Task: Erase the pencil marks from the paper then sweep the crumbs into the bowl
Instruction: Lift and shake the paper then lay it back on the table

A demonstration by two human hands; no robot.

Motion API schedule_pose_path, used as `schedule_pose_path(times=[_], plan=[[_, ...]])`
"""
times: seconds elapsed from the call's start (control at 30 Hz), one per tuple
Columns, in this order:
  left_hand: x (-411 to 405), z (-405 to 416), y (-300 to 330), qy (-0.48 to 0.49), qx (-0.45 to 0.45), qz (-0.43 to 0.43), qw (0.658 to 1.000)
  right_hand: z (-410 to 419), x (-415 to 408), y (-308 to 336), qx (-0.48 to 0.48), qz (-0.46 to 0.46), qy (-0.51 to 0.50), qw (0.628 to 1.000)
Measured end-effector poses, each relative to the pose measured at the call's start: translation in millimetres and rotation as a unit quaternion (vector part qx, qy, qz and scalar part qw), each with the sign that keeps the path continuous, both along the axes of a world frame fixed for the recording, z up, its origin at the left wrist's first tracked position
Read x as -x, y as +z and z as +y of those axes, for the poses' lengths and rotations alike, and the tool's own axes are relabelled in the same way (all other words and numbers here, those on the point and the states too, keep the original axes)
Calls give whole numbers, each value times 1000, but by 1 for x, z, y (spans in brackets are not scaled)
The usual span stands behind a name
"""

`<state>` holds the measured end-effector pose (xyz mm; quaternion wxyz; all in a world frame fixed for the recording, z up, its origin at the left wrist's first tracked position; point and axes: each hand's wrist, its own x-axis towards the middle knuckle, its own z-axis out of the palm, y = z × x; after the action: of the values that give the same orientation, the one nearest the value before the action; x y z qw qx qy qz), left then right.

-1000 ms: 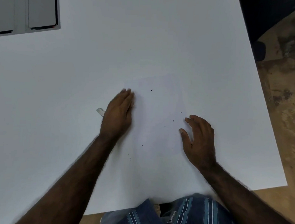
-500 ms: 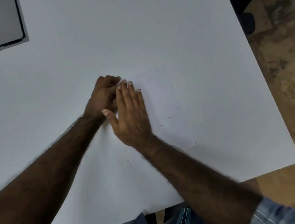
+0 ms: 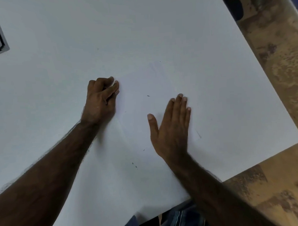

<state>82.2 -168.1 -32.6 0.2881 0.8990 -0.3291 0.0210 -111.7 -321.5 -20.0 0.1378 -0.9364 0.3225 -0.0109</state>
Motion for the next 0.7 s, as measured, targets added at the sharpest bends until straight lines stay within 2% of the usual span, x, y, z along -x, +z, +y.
schedule_pose_path(times=[0.07,0.13,0.23,0.33,0.6,0.7], plan=[[-2,2,-3,-3,2,-1,1000,11,-13,4,-18,-38,39,998],[-4,3,-5,-9,5,-5,1000,32,-40,5,-24,-65,121,990],[-6,6,-9,-26,17,-27,999,56,-75,-1,-8,-30,200,979],[-8,6,-12,-30,13,-32,999,49,-68,-10,1,-4,177,984],[-3,3,-1,-7,6,29,1000,-34,38,-8,47,19,29,998],[-2,2,3,-7,8,35,999,-27,36,-2,34,-13,50,998]])
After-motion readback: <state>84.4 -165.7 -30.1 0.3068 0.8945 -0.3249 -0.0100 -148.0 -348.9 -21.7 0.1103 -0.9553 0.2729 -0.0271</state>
